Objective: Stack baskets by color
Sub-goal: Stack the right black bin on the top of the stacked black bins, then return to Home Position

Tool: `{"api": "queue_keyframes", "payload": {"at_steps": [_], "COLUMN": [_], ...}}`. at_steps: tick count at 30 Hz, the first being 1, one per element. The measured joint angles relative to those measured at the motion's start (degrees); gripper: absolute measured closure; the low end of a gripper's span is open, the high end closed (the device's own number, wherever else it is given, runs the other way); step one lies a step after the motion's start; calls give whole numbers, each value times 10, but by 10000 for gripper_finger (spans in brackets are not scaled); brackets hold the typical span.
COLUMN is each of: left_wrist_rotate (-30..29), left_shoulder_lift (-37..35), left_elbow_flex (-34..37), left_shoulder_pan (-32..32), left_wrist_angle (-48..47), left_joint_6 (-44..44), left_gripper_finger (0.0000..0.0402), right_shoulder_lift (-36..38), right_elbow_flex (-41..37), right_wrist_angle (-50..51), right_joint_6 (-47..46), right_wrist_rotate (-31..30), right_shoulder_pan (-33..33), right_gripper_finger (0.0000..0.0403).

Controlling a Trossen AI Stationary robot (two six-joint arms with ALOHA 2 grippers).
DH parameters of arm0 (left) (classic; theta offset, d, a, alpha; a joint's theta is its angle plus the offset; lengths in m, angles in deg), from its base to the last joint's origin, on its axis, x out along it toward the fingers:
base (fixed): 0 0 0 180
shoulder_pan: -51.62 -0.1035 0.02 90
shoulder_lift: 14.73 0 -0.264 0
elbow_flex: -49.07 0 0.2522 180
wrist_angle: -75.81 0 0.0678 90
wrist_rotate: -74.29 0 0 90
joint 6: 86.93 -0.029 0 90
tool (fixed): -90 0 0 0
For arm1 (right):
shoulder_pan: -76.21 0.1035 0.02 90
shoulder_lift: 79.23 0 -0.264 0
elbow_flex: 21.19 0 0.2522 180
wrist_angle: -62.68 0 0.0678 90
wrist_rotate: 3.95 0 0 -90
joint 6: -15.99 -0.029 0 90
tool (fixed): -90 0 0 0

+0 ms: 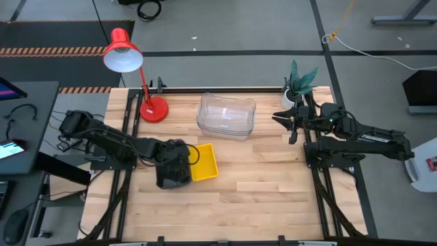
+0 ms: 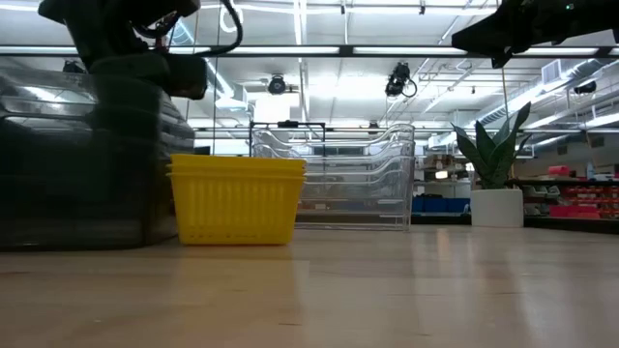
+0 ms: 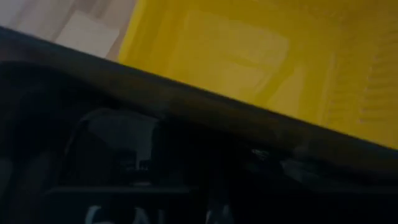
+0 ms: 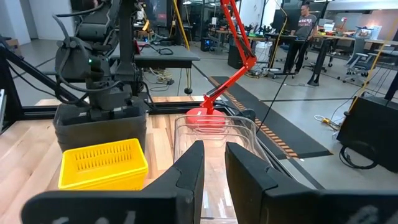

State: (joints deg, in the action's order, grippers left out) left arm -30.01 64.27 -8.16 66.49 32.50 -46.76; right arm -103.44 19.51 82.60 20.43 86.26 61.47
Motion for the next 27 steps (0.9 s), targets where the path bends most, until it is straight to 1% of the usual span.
{"api": "queue_keyframes", "payload": {"at_steps": [3, 7, 13, 19, 23, 27], "left_wrist_rotate": [0, 0, -35, -106, -115, -116], "left_shoulder_lift": [7, 2, -80, -161, -206, -250], "left_elbow_flex": [0, 0, 0, 1, 39, 102], "left_shoulder_pan": [0, 0, 14, 14, 10, 5], "left_wrist_angle": [28, 37, 34, 38, 102, 180], "left_joint_6": [-35, -55, -94, -151, -189, -199], "left_gripper_finger": [356, 357, 365, 377, 387, 393], "right_shoulder_lift": [0, 5, 49, 95, 115, 122], "right_elbow_flex": [0, 0, -3, -37, -72, -112], "right_wrist_angle": [1, 0, 11, 16, -21, -78], "right_joint_6": [0, 7, 27, 11, -26, -81], "right_wrist_rotate": [0, 6, 12, 14, 12, 9], "right_shoulder_pan": [0, 0, 0, 0, 0, 0], "right_gripper_finger": [332, 332, 332, 332, 332, 332]}}
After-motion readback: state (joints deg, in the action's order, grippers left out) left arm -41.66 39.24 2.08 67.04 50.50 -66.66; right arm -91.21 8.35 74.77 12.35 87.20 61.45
